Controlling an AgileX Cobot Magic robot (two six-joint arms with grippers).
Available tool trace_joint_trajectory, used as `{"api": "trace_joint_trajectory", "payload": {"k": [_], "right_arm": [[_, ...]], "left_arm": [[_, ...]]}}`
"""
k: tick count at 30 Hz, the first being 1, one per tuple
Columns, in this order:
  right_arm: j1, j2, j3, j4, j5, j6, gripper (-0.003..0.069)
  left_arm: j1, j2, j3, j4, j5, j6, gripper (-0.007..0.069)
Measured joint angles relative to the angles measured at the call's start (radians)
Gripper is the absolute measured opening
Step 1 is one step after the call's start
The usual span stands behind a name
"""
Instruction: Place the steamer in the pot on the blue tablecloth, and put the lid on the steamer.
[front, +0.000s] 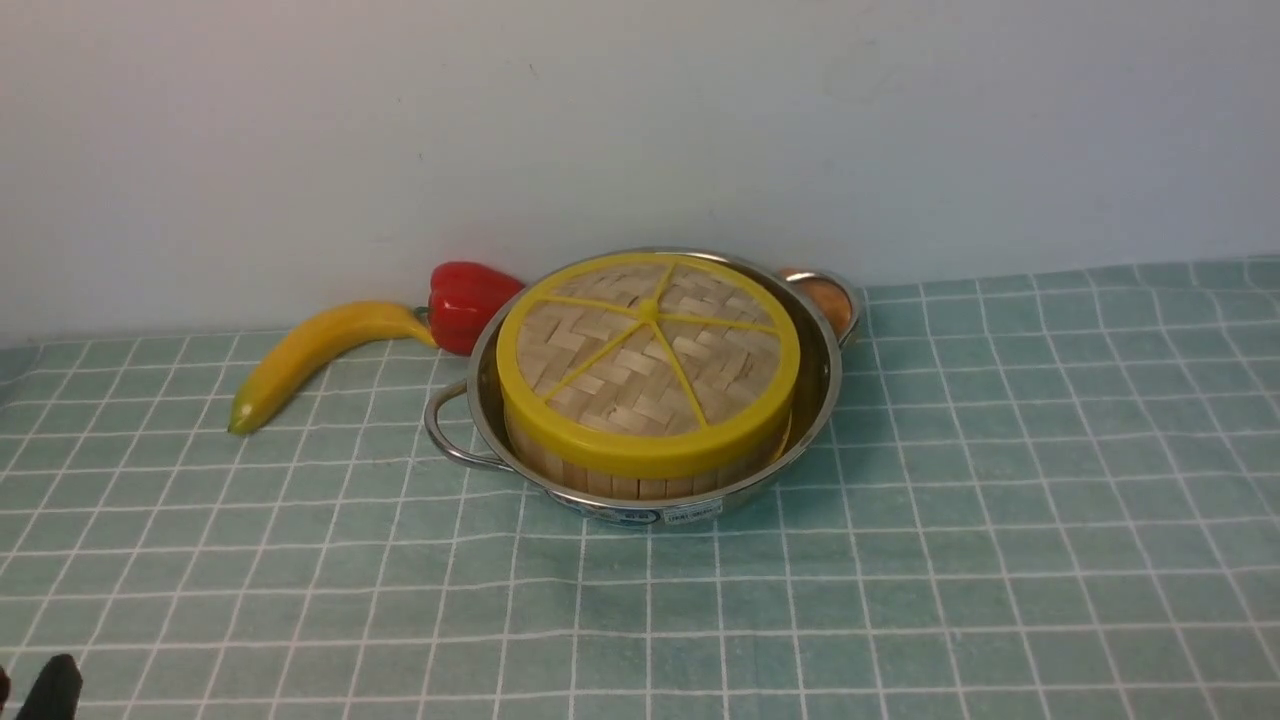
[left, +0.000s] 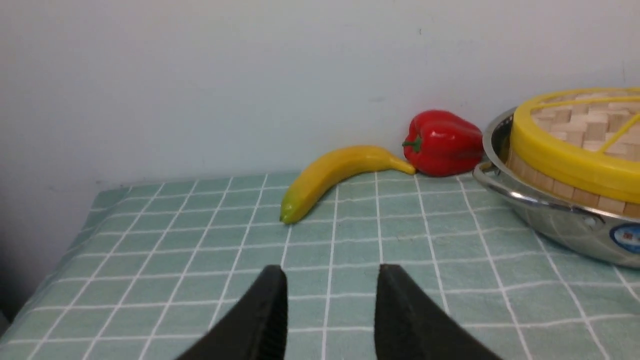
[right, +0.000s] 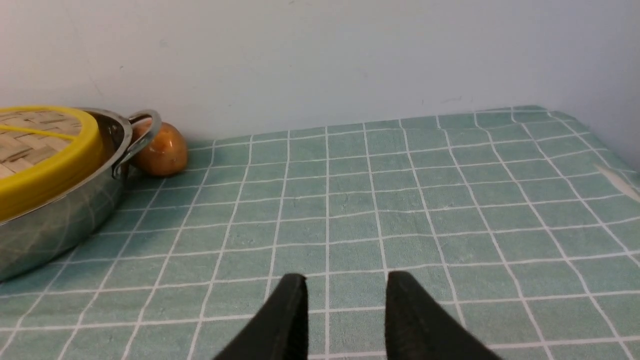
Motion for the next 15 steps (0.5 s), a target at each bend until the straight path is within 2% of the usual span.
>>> {"api": "trace_joint_trajectory", "payload": {"k": [3,5,7,15], "right_arm": [[0.000,0.000,0.000,0.000,0.000,0.000,0.0240],[0.000,0.000,0.000,0.000,0.000,0.000,0.0240],[0.000,0.000,0.000,0.000,0.000,0.000,0.0240],[0.000,0.000,0.000,0.000,0.000,0.000,0.0240]], "left_arm": [[0.000,-0.005,0.000,0.183,0.088,-0.208,0.0242],[0.000,-0.005,0.000,0.252,0.126,-0.290,0.0242],[0.000,-0.005,0.000,0.293,0.144,-0.330,0.0242],[0.000,-0.067,0.000,0.304,0.177,-0.333,0.0242]]}}
